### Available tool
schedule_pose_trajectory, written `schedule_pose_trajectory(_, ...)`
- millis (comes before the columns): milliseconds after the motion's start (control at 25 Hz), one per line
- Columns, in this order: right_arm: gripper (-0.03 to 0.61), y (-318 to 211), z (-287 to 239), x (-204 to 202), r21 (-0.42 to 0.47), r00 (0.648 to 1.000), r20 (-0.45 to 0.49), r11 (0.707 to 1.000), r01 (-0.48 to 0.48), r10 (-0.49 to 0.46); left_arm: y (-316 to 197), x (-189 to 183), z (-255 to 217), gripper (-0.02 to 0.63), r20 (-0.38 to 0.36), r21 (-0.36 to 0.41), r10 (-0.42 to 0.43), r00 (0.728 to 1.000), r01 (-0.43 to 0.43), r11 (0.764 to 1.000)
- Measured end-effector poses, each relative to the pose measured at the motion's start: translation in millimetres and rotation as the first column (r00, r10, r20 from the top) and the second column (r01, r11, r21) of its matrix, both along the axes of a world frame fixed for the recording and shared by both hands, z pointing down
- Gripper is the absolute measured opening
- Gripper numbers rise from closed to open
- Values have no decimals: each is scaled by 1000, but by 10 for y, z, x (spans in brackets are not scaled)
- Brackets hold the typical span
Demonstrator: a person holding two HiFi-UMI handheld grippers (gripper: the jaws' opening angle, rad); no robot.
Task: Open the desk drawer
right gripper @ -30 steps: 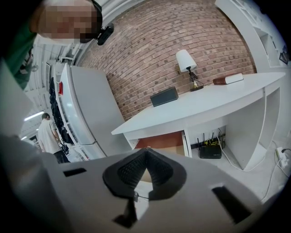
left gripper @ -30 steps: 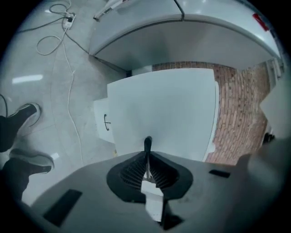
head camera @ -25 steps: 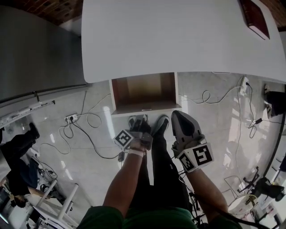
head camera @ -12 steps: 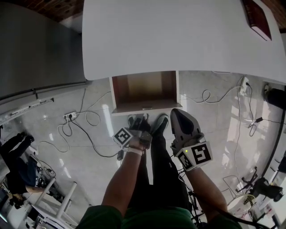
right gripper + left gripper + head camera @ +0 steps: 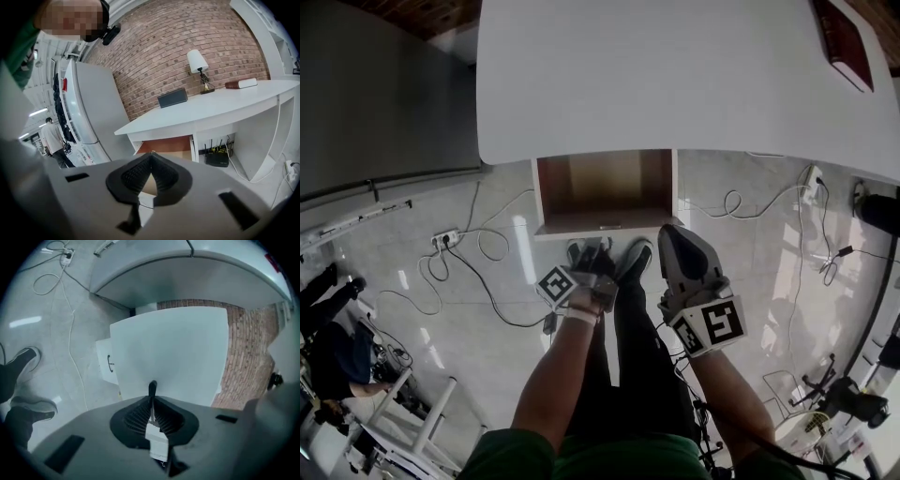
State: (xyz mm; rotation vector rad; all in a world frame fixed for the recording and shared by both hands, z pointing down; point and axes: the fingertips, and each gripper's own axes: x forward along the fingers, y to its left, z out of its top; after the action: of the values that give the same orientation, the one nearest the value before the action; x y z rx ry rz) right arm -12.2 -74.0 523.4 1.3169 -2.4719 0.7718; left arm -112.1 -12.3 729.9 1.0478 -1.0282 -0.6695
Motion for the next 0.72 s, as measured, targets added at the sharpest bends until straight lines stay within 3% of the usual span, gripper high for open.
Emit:
schedule_pose_trajectory(160, 2, -40, 16, -6, 6, 1000, -1, 1000, 11, -11, -29, -1, 23, 25, -7, 29, -8, 1000, 8, 1000)
schedule_pose_trajectory(720, 0, -90, -72, 19, 71, 999, 10, 997, 33, -34, -27, 18, -16, 25, -4, 7, -8, 1000, 8, 1000)
